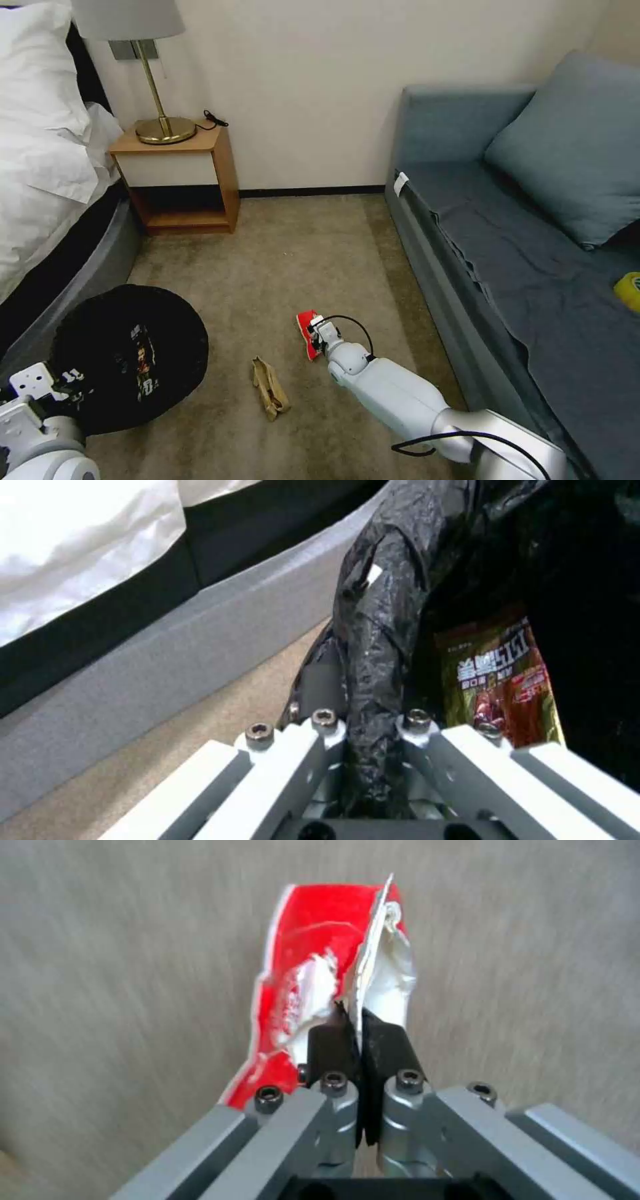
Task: Pick up the trash bin, then pick up the garbage on the floor and place it into the trash bin.
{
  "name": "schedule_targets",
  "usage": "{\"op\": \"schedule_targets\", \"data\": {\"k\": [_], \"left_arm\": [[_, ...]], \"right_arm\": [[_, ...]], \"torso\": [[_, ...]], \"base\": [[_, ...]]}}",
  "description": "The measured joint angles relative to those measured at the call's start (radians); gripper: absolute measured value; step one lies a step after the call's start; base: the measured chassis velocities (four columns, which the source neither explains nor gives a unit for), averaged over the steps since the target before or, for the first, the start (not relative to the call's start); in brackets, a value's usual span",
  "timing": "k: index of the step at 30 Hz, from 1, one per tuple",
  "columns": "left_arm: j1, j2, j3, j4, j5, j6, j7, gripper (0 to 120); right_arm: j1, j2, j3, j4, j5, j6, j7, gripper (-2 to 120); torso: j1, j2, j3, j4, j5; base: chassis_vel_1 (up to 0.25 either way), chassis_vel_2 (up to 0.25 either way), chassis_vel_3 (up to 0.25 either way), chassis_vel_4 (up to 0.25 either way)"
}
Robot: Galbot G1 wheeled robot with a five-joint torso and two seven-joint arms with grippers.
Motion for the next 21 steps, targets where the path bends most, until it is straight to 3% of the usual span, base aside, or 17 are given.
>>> {"op": "schedule_targets", "data": {"k": [3,4,7,8,12,16,21], "left_arm": [[-0.006,-0.001,0.008,0.005,0.001,0.002,0.0,2],[-0.006,-0.001,0.008,0.005,0.001,0.002,0.0,2],[-0.015,-0.002,0.024,0.019,0.01,0.003,-0.001,2],[-0.015,-0.002,0.024,0.019,0.01,0.003,-0.001,2],[-0.024,-0.002,0.043,0.04,0.017,0.003,-0.001,2],[-0.028,-0.004,0.053,0.049,0.019,0.003,-0.002,2],[-0.033,-0.008,0.06,0.052,0.022,0.003,-0.003,2]], "right_arm": [[-0.001,-0.054,0.053,0.212,0.087,-0.04,0.038,0],[-0.001,-0.054,0.053,0.212,0.087,-0.04,0.038,0],[0.013,-0.108,0.121,0.476,0.204,-0.087,0.094,0],[0.013,-0.108,0.121,0.476,0.204,-0.087,0.094,0],[0.037,-0.11,0.143,0.731,0.333,-0.141,0.169,0],[0.038,-0.089,0.098,0.872,0.4,-0.165,0.223,0],[0.029,-0.043,-0.031,0.935,0.413,-0.166,0.277,0]], "torso": [[0.0,0.0,0.0,-0.0001,-0.0001],[0.0,0.0,0.0,-0.0001,-0.0001],[0.0,0.0,0.0,-0.0001,-0.0003],[0.0,0.0,0.0,-0.0001,-0.0003],[0.0,0.0,0.0,0.0001,-0.0003],[0.0,0.0,0.0,0.0,-0.0003],[0.0,0.0,0.0,0.0001,-0.0004]], "base": [[0.0,0.0,0.0,0.0],[0.0,0.0,0.0,0.0],[0.0,0.0,0.0,0.0],[0.0,0.0,0.0,0.0],[0.0,0.0,0.0,0.0],[0.0,0.0,0.0,0.0],[0.0,0.0,0.0,0.0]]}}
